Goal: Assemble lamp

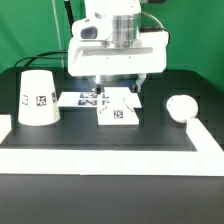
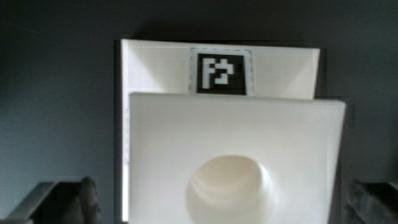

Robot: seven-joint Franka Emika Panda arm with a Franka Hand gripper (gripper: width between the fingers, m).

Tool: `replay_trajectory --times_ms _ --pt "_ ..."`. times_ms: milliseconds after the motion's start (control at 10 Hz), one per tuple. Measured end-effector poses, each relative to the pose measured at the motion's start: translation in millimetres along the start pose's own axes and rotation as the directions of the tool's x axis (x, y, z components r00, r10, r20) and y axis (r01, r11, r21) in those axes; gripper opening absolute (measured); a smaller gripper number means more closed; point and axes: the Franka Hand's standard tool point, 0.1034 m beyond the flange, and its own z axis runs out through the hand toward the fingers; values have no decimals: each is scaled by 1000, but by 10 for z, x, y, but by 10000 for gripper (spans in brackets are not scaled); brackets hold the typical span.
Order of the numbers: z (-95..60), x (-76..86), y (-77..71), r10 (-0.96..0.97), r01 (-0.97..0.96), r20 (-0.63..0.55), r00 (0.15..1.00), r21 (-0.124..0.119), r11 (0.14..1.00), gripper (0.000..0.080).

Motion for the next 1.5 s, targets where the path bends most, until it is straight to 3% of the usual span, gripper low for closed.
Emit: replay_trajectory --times_ms 500,600,700,800,1300,1500 --pt "91 -5 1 -8 8 2 1000 1 1000 699" --pt "85 -2 -3 -9 9 1 1000 1 1000 611" --pt "84 0 -3 -9 9 0 1000 0 1000 611" --pt "85 0 -3 -10 10 0 1000 0 1000 534" --pt "84 17 -9 -9 9 -2 1000 0 1000 534" --pt "71 146 -46 -12 12 -18 1000 -1 1000 535"
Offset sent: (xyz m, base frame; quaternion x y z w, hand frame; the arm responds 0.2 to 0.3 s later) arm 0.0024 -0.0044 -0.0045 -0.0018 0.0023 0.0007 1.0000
